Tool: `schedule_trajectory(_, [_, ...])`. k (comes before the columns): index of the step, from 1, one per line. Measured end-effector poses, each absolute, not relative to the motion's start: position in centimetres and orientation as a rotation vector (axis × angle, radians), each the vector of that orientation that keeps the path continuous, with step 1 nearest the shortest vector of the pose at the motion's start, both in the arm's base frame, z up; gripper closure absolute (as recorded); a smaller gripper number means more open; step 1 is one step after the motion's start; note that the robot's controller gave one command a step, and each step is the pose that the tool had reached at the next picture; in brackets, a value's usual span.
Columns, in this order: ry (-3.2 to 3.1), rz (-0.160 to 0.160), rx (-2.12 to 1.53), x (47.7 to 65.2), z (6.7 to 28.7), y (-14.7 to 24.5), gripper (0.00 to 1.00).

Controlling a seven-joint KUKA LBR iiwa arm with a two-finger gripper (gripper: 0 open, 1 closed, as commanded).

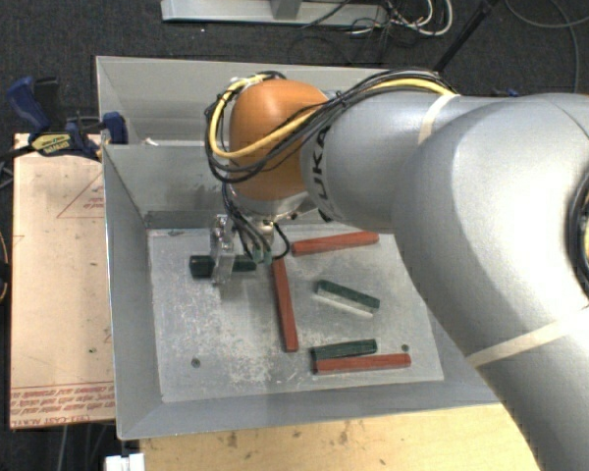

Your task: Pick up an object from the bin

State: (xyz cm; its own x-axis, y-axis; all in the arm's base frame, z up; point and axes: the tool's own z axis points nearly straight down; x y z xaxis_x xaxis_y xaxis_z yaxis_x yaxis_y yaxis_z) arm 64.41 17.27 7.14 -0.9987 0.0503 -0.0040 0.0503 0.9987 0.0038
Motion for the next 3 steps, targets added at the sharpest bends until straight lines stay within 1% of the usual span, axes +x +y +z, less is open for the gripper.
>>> schedule_trajectory(1, [3.137, 0.006, 0.079, 64.4, 7.1, 17.3, 1.0])
schedule_trajectory(2, [3.137, 0.003, 0.145, 60.4, 15.7, 15.0, 1.0])
schedule_trajectory(3, [3.137, 0.003, 0.146, 60.4, 15.7, 15.0, 1.0])
